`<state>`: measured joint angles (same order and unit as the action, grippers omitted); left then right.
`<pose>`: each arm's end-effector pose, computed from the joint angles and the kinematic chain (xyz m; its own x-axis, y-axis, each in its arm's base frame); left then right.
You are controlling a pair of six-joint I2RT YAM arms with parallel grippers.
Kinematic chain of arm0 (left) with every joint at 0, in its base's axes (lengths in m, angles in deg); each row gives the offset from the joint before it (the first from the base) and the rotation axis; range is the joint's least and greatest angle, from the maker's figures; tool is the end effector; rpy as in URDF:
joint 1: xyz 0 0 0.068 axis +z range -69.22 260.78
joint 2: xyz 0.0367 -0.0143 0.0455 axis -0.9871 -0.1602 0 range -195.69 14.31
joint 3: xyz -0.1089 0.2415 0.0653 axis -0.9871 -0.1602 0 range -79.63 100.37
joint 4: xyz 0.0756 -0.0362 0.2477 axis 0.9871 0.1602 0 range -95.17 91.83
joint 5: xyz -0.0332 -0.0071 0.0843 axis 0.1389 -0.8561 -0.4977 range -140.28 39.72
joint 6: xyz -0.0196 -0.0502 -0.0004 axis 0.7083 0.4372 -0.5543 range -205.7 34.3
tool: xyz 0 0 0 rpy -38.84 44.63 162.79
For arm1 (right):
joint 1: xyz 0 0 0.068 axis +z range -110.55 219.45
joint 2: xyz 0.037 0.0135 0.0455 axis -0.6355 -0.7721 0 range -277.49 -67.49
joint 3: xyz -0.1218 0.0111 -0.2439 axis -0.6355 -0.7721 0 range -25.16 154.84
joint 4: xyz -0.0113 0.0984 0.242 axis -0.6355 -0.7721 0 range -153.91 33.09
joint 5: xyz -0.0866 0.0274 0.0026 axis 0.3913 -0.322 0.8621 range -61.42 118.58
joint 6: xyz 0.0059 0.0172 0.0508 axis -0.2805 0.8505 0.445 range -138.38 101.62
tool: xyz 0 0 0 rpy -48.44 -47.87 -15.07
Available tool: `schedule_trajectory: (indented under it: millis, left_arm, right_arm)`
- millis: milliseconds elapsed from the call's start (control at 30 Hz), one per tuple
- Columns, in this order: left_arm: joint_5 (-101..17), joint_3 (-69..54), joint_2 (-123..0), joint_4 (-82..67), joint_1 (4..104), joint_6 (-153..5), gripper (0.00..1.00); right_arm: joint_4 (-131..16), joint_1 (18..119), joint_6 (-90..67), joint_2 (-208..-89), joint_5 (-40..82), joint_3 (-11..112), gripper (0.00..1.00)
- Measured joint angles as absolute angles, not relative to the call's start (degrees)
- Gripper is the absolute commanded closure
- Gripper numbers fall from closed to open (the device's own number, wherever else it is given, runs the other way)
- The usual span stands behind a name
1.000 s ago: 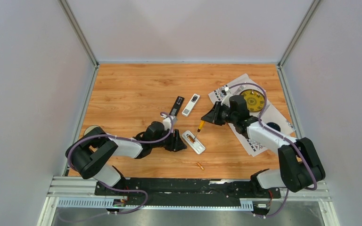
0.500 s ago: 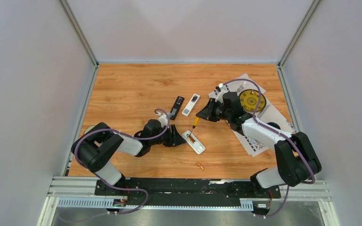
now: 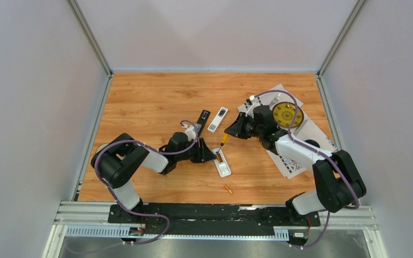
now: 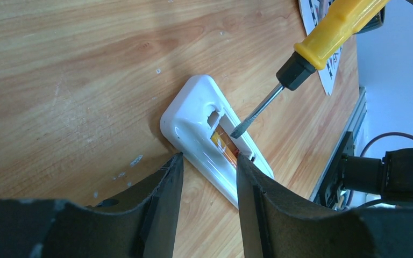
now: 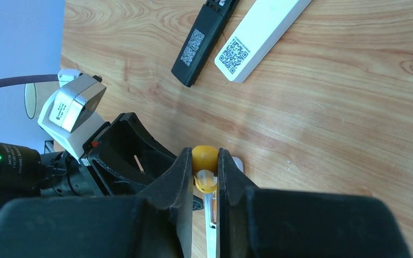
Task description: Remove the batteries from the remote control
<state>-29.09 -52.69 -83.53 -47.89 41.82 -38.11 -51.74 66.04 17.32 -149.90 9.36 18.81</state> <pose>0.2154 -0.1907 0.1125 -0.8634 -0.1872 -0.4684 0.2913 0.5731 -0.7660 0.2668 0.1466 0.2108 -0.7887 0.2216 -0.5734 -0.2566 0.7290 0.6346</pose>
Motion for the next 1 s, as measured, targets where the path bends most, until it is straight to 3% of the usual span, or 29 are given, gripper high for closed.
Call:
schedule_trajectory:
  millis: [300, 567, 1000]
  left_arm:
    - [-28.04, -57.28, -81.02, -49.85, 41.87, -34.92, 0.57]
    - [-27.16, -60.78, -78.96, -49.94, 41.84, -33.37, 0.71]
    - [-24.78, -59.66, -85.5, -56.8, 41.45, -30.57, 0.83]
  right_arm:
    - [-54.21, 68.38, 15.09, -149.9, 13.71, 19.14, 1.0]
    - [-57.46, 71.31, 12.19, -148.67, 18.82, 19.53, 1.0]
    - [-56.06, 72.01, 13.5, -148.43, 18.47, 18.17, 1.0]
